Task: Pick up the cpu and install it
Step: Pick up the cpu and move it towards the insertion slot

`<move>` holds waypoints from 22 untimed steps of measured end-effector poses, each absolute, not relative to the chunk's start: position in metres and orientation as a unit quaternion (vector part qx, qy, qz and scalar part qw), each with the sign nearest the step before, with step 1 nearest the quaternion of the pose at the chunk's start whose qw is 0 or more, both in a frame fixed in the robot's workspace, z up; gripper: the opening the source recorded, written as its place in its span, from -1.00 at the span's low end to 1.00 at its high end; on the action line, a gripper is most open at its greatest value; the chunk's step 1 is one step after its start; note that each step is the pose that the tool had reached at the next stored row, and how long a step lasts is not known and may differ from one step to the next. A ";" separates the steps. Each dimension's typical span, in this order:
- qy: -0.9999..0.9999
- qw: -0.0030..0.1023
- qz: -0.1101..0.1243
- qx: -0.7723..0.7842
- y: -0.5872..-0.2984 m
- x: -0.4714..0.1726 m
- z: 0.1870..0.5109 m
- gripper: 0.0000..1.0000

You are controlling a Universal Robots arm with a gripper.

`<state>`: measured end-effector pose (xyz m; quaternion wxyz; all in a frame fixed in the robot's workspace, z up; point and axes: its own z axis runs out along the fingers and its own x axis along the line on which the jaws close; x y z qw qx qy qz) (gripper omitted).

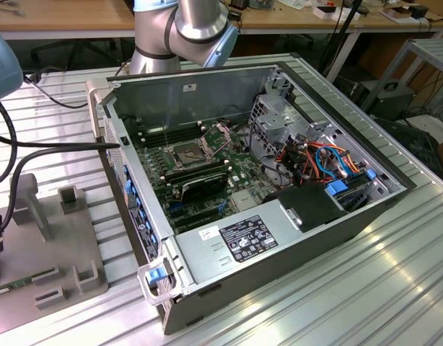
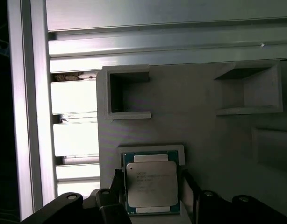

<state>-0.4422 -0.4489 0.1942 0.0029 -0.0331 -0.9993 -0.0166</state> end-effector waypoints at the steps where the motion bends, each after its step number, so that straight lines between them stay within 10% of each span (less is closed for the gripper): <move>1: -0.999 0.003 -0.017 -0.033 -0.449 -0.442 0.194 0.20; 22: -0.999 0.003 -0.017 -0.033 -0.449 -0.442 0.192 0.20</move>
